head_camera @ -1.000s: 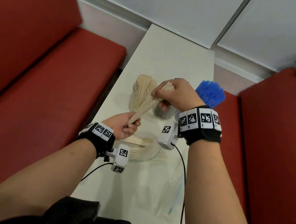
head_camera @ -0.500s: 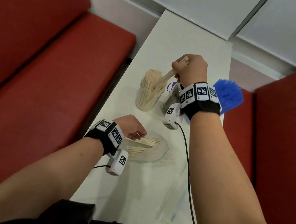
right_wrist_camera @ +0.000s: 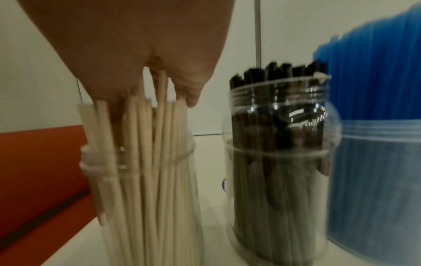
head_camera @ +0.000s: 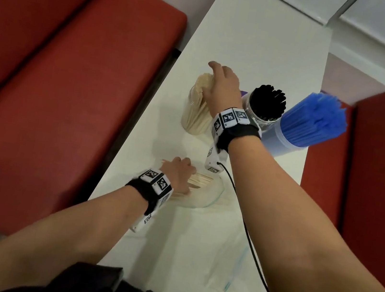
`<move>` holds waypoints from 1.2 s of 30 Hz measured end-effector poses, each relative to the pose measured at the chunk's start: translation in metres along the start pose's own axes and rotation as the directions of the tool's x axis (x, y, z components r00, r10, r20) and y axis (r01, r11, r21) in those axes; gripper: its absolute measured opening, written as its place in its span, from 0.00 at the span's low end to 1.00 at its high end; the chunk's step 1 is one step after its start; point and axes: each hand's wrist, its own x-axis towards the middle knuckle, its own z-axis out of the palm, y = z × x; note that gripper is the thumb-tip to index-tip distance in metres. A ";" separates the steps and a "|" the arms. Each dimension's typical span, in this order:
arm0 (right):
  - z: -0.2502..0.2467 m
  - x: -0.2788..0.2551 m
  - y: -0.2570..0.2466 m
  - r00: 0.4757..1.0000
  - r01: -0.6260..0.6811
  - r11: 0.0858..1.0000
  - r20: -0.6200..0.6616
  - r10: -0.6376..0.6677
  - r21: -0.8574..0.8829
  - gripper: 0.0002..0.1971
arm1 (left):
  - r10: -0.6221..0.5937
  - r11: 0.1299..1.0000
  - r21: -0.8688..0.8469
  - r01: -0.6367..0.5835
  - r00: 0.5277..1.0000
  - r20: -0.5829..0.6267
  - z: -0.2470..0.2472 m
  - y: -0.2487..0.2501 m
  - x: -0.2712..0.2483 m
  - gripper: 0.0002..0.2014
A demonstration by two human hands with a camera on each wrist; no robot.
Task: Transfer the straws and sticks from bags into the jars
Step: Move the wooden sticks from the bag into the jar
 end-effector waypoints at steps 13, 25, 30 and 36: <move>0.034 -0.001 -0.008 0.989 0.128 0.977 -0.052 -0.139 -0.171 0.34 | 0.081 0.977 0.205 -0.057 0.990 -0.112 0.020 -0.001 0.009 0.25; 0.022 -0.080 0.012 0.934 0.142 0.877 -0.357 0.036 0.459 0.17 | 0.052 0.957 0.290 -0.003 0.986 -0.161 0.024 -0.001 -0.007 0.15; 0.070 -0.167 0.020 0.966 -0.233 0.837 0.220 0.139 0.495 0.12 | -0.011 0.960 0.274 0.052 0.989 -0.149 0.033 -0.002 -0.014 0.16; 0.100 -0.210 0.024 0.898 -0.218 0.961 0.421 0.129 0.169 0.19 | -0.038 0.976 0.207 0.063 0.992 -0.121 0.025 0.000 -0.026 0.14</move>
